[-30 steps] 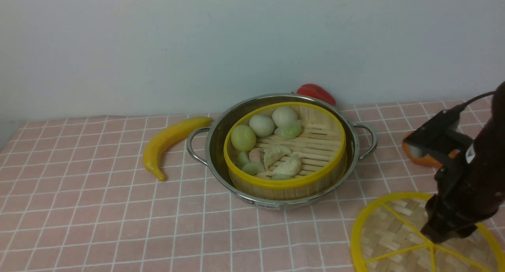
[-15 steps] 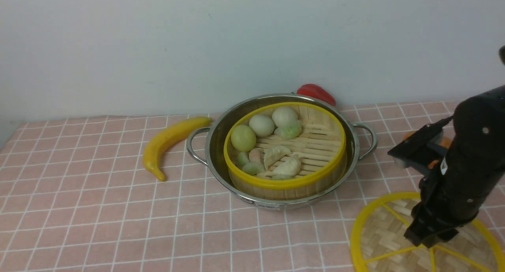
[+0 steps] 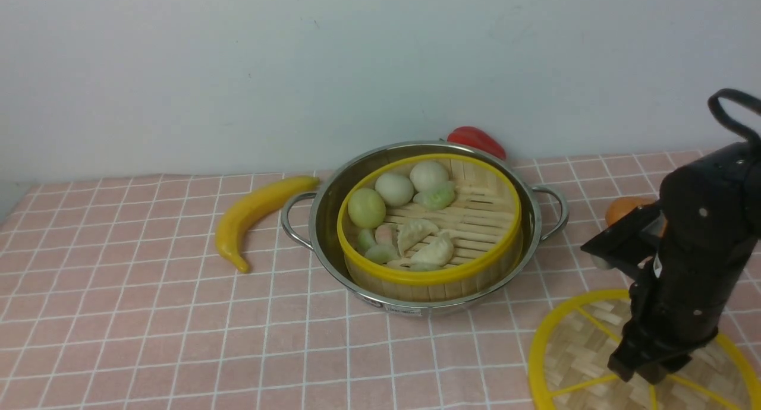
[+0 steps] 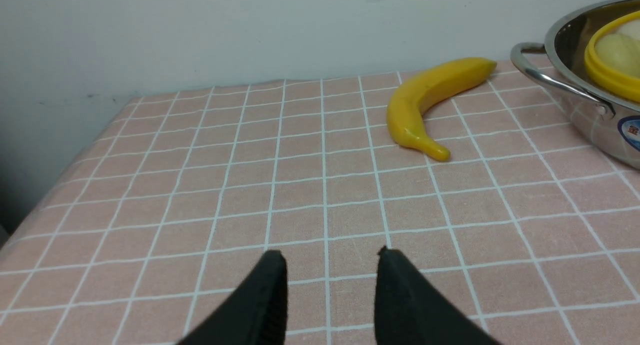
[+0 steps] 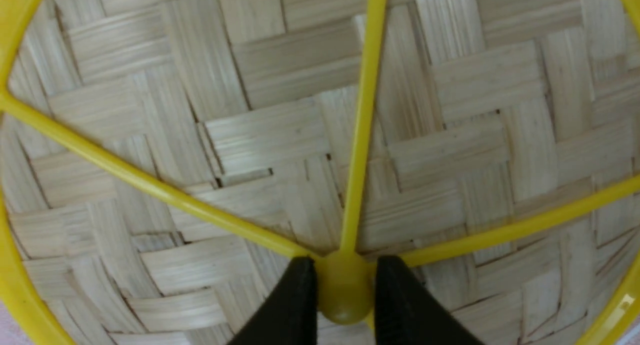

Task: Place the steamer in the pot on the pink tablecloth, and put the lid on the steamer.
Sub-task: 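Move the gripper down to the bamboo steamer lid and grasp its center knob, then place the bamboo steamer lid onto the steamer basket in the pot with the right gripper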

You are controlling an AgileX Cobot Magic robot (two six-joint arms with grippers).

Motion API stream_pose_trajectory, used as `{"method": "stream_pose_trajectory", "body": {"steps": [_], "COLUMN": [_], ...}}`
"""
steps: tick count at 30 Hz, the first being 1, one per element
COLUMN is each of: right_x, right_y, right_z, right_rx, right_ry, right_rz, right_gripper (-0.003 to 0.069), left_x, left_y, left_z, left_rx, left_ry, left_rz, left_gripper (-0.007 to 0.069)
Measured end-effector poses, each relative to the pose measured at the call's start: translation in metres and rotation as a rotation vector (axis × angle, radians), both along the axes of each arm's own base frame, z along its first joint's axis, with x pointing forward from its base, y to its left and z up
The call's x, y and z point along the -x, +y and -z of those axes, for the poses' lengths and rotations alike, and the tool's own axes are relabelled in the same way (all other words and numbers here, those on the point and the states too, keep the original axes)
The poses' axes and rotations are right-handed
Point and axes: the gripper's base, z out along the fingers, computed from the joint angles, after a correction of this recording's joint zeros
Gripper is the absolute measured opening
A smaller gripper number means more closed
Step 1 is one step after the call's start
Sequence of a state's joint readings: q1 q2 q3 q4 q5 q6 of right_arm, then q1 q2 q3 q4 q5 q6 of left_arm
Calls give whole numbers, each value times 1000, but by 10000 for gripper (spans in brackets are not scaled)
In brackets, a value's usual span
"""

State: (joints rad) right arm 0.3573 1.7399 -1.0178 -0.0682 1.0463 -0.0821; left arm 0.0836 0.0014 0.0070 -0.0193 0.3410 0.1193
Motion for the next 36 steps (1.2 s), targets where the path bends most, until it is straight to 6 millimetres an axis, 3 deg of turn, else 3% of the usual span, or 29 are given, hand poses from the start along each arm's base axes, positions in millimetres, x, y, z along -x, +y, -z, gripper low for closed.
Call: {"method": "stream_pose_trajectory", "body": {"steps": [6,9,10,11,13,14,19,20,23,27,28,29,30,32,33,34,36], "right_x": [1,4,8,8,16,24,50,51,50,27,26,13,8,-27,-26,-45,-63], "right_y": [1,1,0,-1,-3,-6,-14,-14,-8,7,8,15,17,33,33,42,55], "right_z": [-3,-16,-33,-35,-59,-78,-133,-135,-165,-193,-191,-200,-201,-202,-201,-195,-191], "right_rx": [-16,-44,-68,-71,-105,-132,-218,-224,-299,-377,-378,-397,-399,-390,-389,-377,-365], "right_ry": [-4,-43,-97,-104,-180,-244,-405,-407,-474,-531,-523,-537,-536,-527,-525,-504,-484], "right_rz": [11,54,78,83,98,97,84,79,10,-76,-78,-108,-116,-181,-187,-219,-264], "right_gripper": [146,146,146,146,146,146,146,146,146,146,146,146,146,146,146,146,146], "left_x": [0,0,0,0,0,0,0,0,0,0,0,0,0,0,0,0,0], "left_y": [0,0,0,0,0,0,0,0,0,0,0,0,0,0,0,0,0], "left_z": [0,0,0,0,0,0,0,0,0,0,0,0,0,0,0,0,0], "left_rx": [0,0,0,0,0,0,0,0,0,0,0,0,0,0,0,0,0], "left_ry": [0,0,0,0,0,0,0,0,0,0,0,0,0,0,0,0,0], "left_rz": [0,0,0,0,0,0,0,0,0,0,0,0,0,0,0,0,0], "left_gripper": [242,242,242,242,242,242,242,242,243,243,243,243,243,243,243,243,243]}}
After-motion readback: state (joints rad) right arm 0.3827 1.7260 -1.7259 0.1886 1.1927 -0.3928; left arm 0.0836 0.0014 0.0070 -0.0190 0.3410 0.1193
